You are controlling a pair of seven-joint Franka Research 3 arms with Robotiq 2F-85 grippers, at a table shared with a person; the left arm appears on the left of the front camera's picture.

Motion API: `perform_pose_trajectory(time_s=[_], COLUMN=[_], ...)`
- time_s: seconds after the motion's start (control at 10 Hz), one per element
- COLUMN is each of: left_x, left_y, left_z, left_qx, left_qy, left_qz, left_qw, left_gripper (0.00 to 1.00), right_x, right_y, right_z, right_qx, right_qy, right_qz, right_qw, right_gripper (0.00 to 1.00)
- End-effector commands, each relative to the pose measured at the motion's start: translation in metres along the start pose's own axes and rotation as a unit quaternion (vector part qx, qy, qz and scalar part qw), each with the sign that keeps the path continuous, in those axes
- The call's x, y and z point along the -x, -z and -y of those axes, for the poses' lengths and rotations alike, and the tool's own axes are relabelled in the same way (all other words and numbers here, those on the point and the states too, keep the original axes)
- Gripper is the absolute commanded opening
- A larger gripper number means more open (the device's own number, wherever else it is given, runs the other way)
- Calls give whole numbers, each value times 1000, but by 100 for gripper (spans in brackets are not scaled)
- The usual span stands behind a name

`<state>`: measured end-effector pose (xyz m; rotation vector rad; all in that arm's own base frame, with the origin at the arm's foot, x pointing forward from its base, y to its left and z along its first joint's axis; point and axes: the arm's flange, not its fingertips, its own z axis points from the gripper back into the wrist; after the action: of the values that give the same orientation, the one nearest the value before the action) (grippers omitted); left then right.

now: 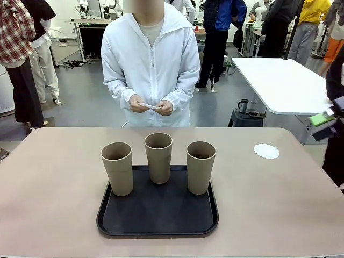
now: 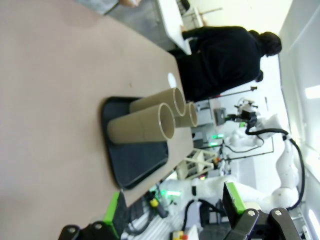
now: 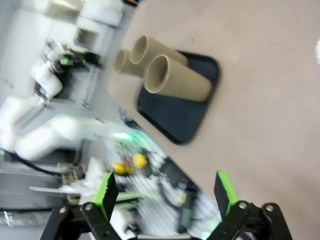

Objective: Place coasters on the table and set cups on them.
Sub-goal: Pick up one Reusable plastic cup and place it on a coaster set by the human.

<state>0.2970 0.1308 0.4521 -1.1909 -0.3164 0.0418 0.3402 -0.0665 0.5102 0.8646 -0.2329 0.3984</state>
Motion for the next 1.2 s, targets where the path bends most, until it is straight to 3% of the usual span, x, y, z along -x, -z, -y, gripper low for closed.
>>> perform_pose_trajectory(time_s=[0.0,0.2,0.5,0.7,0.8,1.1], left_x=[0,0,0,0,0,0], left_y=[-1,-1,-1,-1,-1,-1], left_z=[0,0,0,0,0,0], left_qx=[8,8,8,8,8,8], left_qy=[4,4,4,4,4,4], left_qz=[3,3,3,3,3,3], left_qw=[1000,1000,1000,1000,1000,1000], left_gripper=[100,100,100,100,100,100], right_x=[-38,-56,-68,-68,-66,-68], right_y=[32,88,159,176,176,177], right_z=[0,-18,-22,-24,-23,-31], right_qx=[77,113,182,179,158,175], right_qy=[-124,-257,-346,-366,-362,-355], right_qz=[-24,-58,-96,-112,-107,-110], right_qw=[989,958,915,906,912,912], right_gripper=[100,100,100,100,100,100])
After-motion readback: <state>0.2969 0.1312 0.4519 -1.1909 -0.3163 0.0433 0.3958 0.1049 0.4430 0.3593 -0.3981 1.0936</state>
